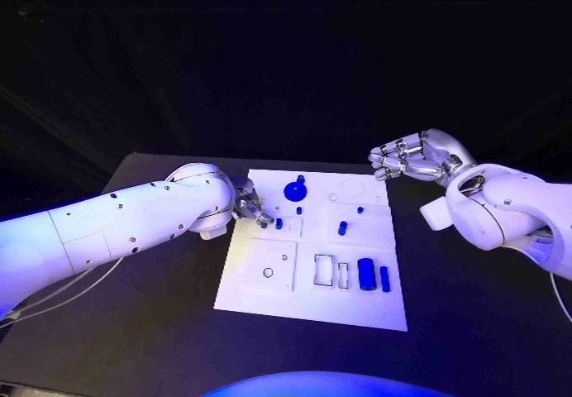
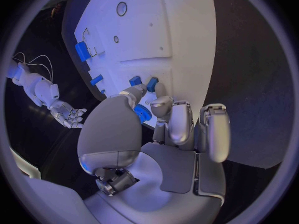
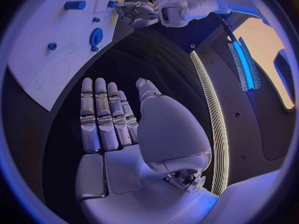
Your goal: Assemble the parts on the task board
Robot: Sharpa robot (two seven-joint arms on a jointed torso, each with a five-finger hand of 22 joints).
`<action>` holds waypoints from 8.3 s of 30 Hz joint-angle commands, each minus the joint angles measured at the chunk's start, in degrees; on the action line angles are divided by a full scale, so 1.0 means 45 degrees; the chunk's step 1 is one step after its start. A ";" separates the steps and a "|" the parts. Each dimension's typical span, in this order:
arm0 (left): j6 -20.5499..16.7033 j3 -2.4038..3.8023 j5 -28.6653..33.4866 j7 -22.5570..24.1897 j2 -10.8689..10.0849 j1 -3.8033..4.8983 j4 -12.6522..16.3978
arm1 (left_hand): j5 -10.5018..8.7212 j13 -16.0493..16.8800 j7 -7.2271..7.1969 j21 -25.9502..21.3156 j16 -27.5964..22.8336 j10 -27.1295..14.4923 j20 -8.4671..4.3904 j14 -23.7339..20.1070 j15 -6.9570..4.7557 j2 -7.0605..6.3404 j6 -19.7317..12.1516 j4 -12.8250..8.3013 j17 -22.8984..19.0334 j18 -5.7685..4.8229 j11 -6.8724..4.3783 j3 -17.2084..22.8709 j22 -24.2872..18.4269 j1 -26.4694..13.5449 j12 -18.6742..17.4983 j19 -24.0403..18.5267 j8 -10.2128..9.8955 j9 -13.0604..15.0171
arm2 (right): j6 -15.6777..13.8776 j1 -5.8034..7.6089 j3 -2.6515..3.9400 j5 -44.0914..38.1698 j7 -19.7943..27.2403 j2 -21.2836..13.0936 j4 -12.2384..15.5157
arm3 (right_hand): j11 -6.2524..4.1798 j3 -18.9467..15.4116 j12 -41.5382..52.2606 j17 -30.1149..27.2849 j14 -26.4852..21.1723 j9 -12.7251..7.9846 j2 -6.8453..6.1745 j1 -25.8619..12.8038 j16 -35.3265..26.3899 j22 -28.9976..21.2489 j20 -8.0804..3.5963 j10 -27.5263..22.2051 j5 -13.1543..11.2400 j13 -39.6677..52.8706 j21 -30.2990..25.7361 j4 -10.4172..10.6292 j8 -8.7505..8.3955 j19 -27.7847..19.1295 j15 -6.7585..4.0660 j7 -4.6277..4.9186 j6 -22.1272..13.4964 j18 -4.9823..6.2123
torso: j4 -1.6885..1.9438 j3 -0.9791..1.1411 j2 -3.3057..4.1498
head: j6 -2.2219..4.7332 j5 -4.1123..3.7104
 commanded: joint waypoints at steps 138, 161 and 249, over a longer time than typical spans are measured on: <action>-0.3242 0.0539 -0.4758 0.6041 0.1133 -0.0651 -0.0785 | -0.1367 -1.0298 0.1468 -0.1536 0.0043 -0.2302 0.0836 -0.0051 0.1014 0.0842 0.1453 -0.1909 -0.3383 0.0314 0.1312 0.0284 0.0170 0.4692 -0.9845 -0.0420 -0.4835 -0.6680 | 0.0150 -0.0055 -0.0008 -0.0012 0.0074 0.0059 -0.0081 | 0.0000 0.0049 0.0051 -0.0050 -0.0133 0.0013 0.0028 -0.0171 -0.0023 -0.0069 0.0030 -0.0087 0.0095 -0.0026 0.0007 0.0009 0.0003 -0.0102 0.0002 0.0005 -0.0102 0.0089 | 0.0006 0.0011 0.0003 | 0.0456 -0.0365; -0.2327 0.0698 -0.3585 0.5932 0.0064 -0.0549 -0.0599 | -0.1435 -1.0308 0.1444 -0.1547 0.0017 -0.2199 0.0839 -0.0068 0.1016 0.0735 0.1497 -0.1882 -0.3525 0.0320 0.1306 0.0240 0.0160 0.4451 -1.0061 -0.0431 -0.4959 -0.6726 | 0.0166 -0.0102 -0.0009 -0.0012 0.0087 0.0063 -0.0117 | -0.0003 0.0062 0.0056 -0.0055 -0.0129 0.0015 0.0049 -0.0179 -0.0019 -0.0081 0.0031 -0.0083 0.0104 -0.0026 0.0011 0.0013 0.0008 -0.0102 0.0000 0.0001 -0.0095 0.0090 | 0.0014 0.0008 0.0016 | 0.0401 -0.0283; -0.1491 0.0581 -0.3622 0.5748 0.0657 -0.0701 -0.1376 | -0.1570 -1.0301 0.1666 -0.1697 -0.0079 -0.2108 0.0938 -0.0238 0.1147 0.0615 0.0261 -0.1978 -0.3937 0.0358 0.1466 0.0420 0.0007 0.4253 -1.0648 -0.0565 -0.5970 -0.7246 | 0.0180 -0.0121 -0.0009 -0.0012 0.0087 0.0055 -0.0083 | -0.0006 0.0078 0.0058 -0.0060 -0.0128 0.0016 0.0064 -0.0173 -0.0018 -0.0091 0.0031 -0.0084 0.0113 -0.0026 0.0014 0.0006 0.0011 -0.0103 -0.0001 -0.0002 -0.0095 0.0091 | 0.0015 0.0014 0.0013 | 0.0314 -0.0356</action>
